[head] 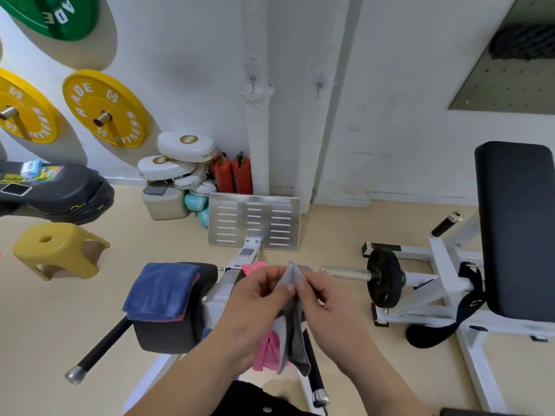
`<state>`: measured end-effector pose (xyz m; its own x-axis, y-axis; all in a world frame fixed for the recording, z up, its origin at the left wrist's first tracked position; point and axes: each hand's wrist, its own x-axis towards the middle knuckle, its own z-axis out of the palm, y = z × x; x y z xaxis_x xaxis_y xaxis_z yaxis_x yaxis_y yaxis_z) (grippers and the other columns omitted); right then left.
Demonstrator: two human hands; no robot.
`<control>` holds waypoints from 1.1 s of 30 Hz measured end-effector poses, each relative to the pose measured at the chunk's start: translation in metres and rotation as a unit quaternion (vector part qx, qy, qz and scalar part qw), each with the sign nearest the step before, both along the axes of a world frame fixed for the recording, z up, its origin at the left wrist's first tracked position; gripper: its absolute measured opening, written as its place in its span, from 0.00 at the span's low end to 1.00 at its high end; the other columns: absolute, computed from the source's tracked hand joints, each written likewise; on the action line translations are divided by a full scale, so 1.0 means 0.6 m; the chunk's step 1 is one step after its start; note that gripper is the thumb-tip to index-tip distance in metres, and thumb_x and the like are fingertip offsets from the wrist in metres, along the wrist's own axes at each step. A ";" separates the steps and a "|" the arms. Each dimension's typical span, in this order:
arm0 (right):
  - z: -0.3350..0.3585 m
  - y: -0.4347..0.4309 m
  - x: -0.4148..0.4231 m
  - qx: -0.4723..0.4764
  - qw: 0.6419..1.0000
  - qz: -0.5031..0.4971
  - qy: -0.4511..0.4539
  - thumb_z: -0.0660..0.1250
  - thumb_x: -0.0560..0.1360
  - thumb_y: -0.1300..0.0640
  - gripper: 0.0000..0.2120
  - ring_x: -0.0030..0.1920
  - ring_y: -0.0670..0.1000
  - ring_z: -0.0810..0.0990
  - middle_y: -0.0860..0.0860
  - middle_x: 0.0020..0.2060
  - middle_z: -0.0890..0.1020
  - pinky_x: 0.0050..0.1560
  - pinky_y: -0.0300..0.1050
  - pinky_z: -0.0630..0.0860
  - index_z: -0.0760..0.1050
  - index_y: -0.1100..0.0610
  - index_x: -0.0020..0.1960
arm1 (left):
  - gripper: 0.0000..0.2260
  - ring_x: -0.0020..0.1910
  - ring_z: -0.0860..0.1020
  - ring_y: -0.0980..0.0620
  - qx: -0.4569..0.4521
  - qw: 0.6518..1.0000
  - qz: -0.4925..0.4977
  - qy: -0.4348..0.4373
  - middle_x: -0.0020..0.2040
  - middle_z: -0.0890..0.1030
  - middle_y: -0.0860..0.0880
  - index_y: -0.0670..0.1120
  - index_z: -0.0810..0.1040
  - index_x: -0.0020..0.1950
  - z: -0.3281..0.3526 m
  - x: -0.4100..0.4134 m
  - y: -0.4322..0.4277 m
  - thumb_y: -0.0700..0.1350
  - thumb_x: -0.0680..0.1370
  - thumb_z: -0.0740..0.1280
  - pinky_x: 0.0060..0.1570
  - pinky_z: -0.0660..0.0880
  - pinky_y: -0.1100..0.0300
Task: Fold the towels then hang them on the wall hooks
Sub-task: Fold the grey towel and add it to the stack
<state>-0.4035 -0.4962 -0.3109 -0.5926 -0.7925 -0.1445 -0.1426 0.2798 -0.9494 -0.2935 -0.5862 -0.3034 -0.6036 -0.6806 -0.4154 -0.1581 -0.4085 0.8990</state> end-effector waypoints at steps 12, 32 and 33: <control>0.002 0.003 0.021 -0.056 0.989 -0.103 -0.096 0.73 0.77 0.62 0.11 0.38 0.47 0.86 0.48 0.38 0.88 0.41 0.44 0.79 0.88 0.47 0.43 | 0.08 0.46 0.82 0.41 0.178 0.973 0.131 0.059 0.48 0.84 0.34 0.35 0.84 0.52 0.004 -0.002 -0.004 0.35 0.74 0.74 0.45 0.83 0.53; -0.014 -0.002 0.045 -0.127 0.983 -0.099 0.082 0.74 0.76 0.66 0.09 0.41 0.47 0.81 0.48 0.38 0.82 0.42 0.28 0.74 0.87 0.53 0.49 | 0.09 0.51 0.87 0.48 0.047 0.992 0.120 -0.013 0.49 0.89 0.45 0.44 0.88 0.54 0.027 -0.007 0.022 0.35 0.80 0.69 0.44 0.84 0.64; -0.016 -0.002 0.044 -0.123 0.984 -0.090 0.094 0.73 0.76 0.66 0.10 0.42 0.46 0.81 0.48 0.39 0.82 0.42 0.28 0.74 0.87 0.53 0.51 | 0.10 0.50 0.87 0.51 0.044 0.992 0.114 -0.014 0.51 0.89 0.46 0.44 0.87 0.56 0.028 -0.006 0.021 0.34 0.81 0.68 0.43 0.83 0.66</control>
<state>-0.3769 -0.4976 -0.3205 -0.7241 -0.6698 0.1644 -0.2919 0.0817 -0.9529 -0.2970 -0.5738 -0.2865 -0.4247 -0.7586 -0.4940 -0.0765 -0.5137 0.8546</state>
